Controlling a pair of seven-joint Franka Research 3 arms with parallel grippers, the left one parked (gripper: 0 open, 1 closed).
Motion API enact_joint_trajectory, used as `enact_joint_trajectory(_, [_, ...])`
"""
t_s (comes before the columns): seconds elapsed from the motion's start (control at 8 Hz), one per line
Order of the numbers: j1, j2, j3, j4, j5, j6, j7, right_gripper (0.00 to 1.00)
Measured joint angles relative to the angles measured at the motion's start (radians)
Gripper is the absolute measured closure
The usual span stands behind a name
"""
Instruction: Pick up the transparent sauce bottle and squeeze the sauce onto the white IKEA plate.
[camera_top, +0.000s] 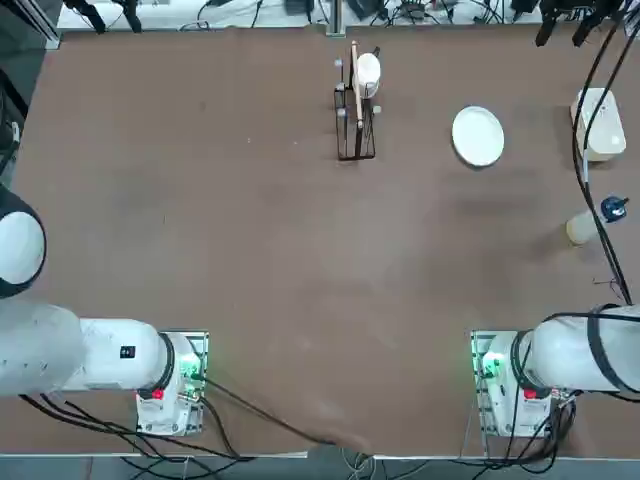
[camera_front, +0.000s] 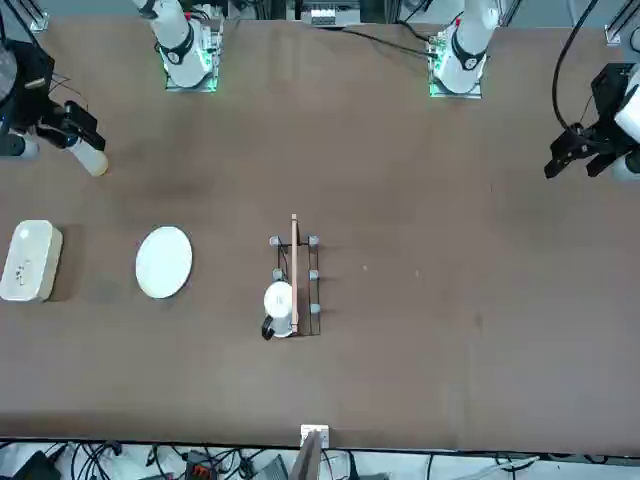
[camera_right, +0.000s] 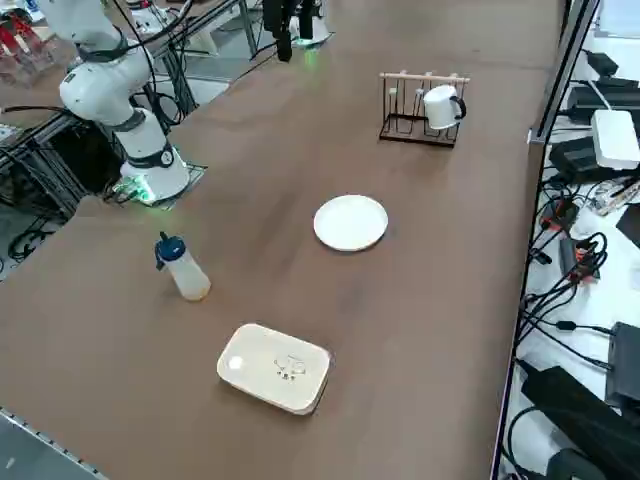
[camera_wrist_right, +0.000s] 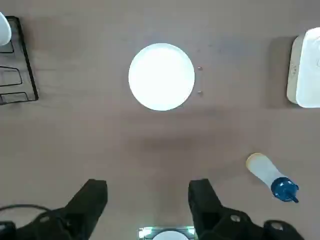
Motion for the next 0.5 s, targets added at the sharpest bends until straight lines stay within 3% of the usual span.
enact_joint_trajectory(0.5, [-0.002,0.000,-0.002,0.002,-0.007,-0.028,0.000,0.01])
